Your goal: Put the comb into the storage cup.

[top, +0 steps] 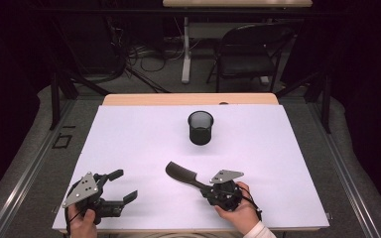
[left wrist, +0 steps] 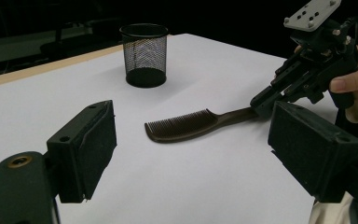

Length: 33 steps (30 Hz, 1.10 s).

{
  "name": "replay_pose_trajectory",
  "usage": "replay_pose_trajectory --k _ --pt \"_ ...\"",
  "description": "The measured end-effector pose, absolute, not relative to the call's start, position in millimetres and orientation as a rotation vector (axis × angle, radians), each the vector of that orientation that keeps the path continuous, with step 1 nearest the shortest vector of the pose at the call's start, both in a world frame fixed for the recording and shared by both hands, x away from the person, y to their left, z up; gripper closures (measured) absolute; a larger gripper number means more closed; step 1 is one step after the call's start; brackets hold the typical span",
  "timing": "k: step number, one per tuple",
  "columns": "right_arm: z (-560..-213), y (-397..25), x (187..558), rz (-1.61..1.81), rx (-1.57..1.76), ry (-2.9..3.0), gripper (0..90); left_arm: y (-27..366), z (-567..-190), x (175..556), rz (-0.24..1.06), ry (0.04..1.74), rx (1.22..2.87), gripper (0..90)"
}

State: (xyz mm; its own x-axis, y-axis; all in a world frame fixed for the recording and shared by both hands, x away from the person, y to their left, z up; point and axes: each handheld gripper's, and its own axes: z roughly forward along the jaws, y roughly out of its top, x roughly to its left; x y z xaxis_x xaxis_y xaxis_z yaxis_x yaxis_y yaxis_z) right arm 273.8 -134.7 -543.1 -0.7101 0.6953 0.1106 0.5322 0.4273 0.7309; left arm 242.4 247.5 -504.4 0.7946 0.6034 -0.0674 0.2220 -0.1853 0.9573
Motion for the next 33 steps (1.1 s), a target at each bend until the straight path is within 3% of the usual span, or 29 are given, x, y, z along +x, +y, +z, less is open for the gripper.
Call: replay_pose_trajectory --k 33 --pt "-531 -136 273 1.225 0.993 2.483 43.3 247 -506 243 0.381 0.648 1.764 15.5"
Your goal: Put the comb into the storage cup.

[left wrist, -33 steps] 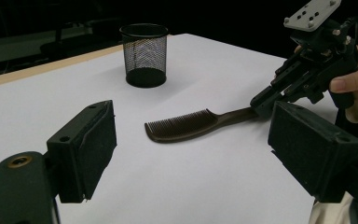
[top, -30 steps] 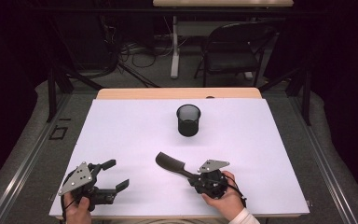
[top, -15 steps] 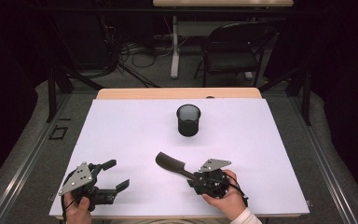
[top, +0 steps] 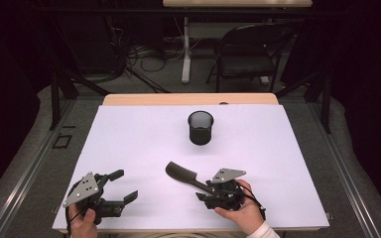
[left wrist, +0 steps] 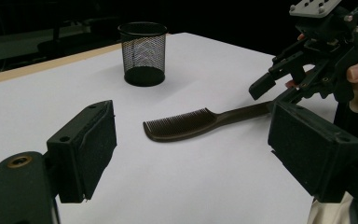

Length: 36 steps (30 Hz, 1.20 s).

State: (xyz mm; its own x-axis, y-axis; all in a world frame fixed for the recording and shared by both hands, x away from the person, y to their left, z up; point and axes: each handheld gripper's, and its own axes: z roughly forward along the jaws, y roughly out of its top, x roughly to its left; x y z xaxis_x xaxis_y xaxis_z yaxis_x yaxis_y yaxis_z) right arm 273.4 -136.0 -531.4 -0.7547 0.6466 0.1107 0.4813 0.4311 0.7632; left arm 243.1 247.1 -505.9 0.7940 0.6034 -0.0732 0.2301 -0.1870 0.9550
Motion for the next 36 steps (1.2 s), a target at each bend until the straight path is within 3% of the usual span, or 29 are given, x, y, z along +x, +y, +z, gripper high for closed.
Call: replay_pose_trajectory --k 5,13,22,36 --pt "-526 -137 276 1.210 0.995 2.448 36.0 247 -506 243 0.378 0.650 1.758 15.5" --pt "-518 -143 282 1.179 1.022 2.434 32.9 247 -506 243 0.382 0.652 1.760 15.5" --pt "-517 -148 292 1.126 1.025 2.442 17.1 247 -506 243 0.381 0.652 1.762 15.5" --pt "-518 -147 301 1.061 1.045 2.509 8.2 248 -507 243 0.373 0.654 1.757 15.5"
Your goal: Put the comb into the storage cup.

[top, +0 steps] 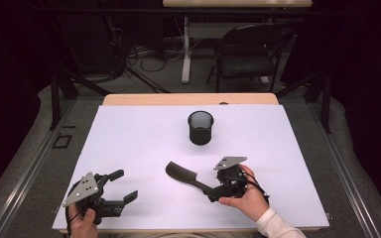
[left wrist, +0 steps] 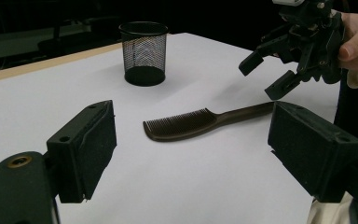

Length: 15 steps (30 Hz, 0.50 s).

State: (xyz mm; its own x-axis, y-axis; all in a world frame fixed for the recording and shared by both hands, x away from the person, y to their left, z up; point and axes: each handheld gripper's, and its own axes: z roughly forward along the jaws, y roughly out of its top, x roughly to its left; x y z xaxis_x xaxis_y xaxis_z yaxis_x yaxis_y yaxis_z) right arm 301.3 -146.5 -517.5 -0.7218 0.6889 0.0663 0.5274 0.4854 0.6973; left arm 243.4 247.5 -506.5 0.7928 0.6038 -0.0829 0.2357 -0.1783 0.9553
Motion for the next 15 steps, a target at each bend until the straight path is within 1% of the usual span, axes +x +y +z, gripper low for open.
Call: replay_pose_trajectory --k 15 --pt "-512.6 -138.7 308.2 0.957 0.975 2.570 6.1 247.4 -506.6 243.5 0.371 0.651 1.761 15.5"
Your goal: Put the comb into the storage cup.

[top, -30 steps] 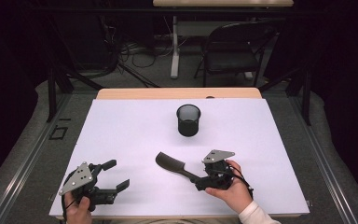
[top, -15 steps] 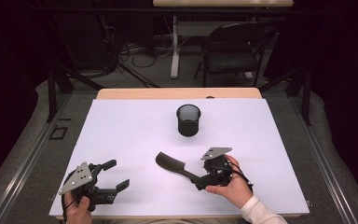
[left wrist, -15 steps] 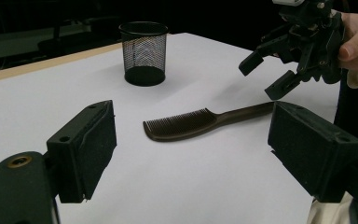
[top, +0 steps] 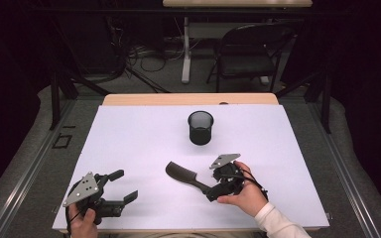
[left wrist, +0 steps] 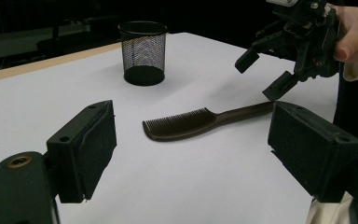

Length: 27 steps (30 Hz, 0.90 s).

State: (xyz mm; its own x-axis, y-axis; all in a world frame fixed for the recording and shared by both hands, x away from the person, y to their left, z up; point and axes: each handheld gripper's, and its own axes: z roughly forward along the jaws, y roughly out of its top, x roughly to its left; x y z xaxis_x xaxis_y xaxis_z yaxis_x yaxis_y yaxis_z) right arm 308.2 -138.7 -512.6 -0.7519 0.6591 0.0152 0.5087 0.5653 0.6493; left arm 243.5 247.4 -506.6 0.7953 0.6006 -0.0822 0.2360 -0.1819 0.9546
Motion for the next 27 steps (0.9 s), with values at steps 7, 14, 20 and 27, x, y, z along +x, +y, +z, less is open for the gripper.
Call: replay_pose_trajectory --k 7,14,20,27 --pt "-512 -136 311 0.897 0.936 2.615 6.2 247 -507 244 0.370 0.651 1.765 15.5" --pt "-512 -128 314 0.779 0.882 2.672 6.7 247 -507 244 0.365 0.647 1.764 15.5" --pt "-512 -125 317 0.717 0.860 2.706 6.9 247 -508 244 0.363 0.647 1.764 15.5" --pt "-513 -123 322 0.655 0.822 2.743 9.5 246 -508 244 0.364 0.649 1.767 15.5"
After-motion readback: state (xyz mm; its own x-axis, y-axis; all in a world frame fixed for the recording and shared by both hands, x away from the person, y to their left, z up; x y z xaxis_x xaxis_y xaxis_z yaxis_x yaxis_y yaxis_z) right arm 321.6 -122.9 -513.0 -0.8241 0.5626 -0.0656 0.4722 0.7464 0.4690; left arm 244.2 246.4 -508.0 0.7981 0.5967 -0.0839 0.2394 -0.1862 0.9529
